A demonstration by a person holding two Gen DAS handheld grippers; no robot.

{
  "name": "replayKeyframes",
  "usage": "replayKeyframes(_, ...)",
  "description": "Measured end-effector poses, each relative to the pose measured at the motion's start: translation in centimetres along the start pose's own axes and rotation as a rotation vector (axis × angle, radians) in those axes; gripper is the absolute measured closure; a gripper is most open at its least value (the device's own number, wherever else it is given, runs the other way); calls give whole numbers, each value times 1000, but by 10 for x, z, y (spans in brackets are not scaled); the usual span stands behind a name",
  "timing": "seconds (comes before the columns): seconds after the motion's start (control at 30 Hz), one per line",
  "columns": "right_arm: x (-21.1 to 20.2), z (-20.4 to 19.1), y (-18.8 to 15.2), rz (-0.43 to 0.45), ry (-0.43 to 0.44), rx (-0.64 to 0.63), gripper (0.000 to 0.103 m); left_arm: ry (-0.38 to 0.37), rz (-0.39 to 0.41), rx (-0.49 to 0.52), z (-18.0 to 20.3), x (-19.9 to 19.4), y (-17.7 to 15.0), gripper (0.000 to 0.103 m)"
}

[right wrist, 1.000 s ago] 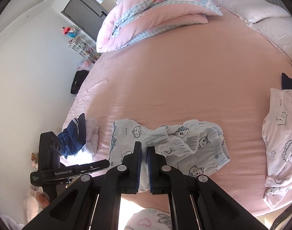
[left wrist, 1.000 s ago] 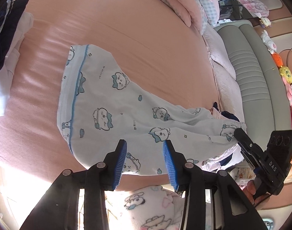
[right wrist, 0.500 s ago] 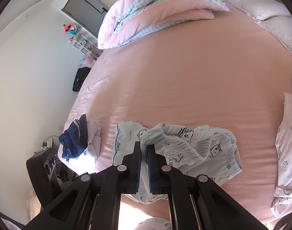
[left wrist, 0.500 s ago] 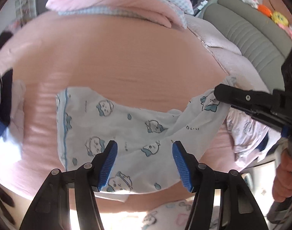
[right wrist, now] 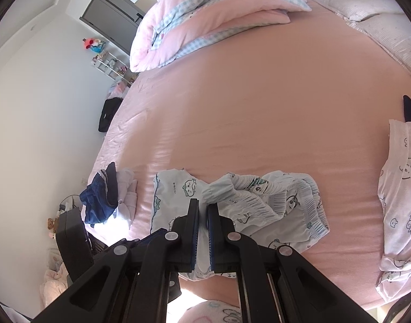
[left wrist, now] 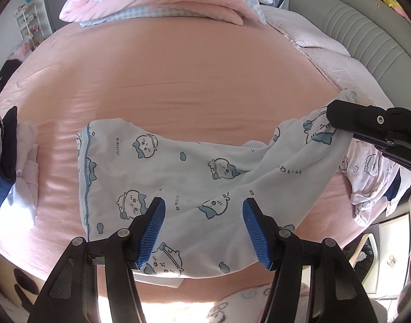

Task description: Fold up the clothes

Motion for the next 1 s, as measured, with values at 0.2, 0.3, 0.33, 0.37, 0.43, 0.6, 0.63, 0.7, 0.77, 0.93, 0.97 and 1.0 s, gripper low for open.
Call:
replayKeyframes(0.2, -3, 8, 0, 4, 27, 21, 100, -20, 28, 42, 18, -8, 4, 45)
replayKeyframes(0.3, -5, 12, 1, 7, 47, 32, 100, -13, 20, 80, 28, -4, 5, 45)
replayKeyframes(0.33, -6, 13, 1, 6, 54, 37, 100, -11, 16, 90, 31, -2, 5, 45)
replayKeyframes(0.37, -7, 15, 2, 5, 61, 42, 100, -13, 17, 98, 35, 0, 5, 45)
replayKeyframes(0.43, -8, 17, 2, 3, 68, 46, 100, -5, 12, 115, 40, 4, 5, 45)
replayKeyframes(0.6, -6, 22, 2, -3, 86, 58, 100, 9, -6, 132, 45, 10, 7, 45)
replayKeyframes(0.63, -6, 23, 3, -1, 88, 62, 100, 3, -6, 129, 46, 8, 8, 45)
replayKeyframes(0.7, -6, 25, 4, 2, 93, 70, 100, -19, 14, 126, 48, -1, 10, 45)
replayKeyframes(0.77, -6, 28, 5, 6, 98, 78, 100, -33, 38, 143, 53, -8, 10, 45)
replayKeyframes(0.93, -11, 30, 9, 17, 124, 97, 100, 26, 37, 229, 68, 0, 9, 45)
replayKeyframes(0.97, -12, 29, 8, 18, 126, 96, 99, 33, 23, 234, 69, 5, 9, 45)
replayKeyframes(1.0, -14, 28, 8, 21, 132, 94, 99, 34, 11, 234, 71, 9, 9, 45)
Point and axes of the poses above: each gripper's, at about its wrist camera, not at the fingertips, and x roughly the way its jaws point, z to its right, y to its top, the point moved 4 cm from there along x, roughly the way its jaws point, and after that the axes turned 5 degrees about x, right-handed, at the moved point
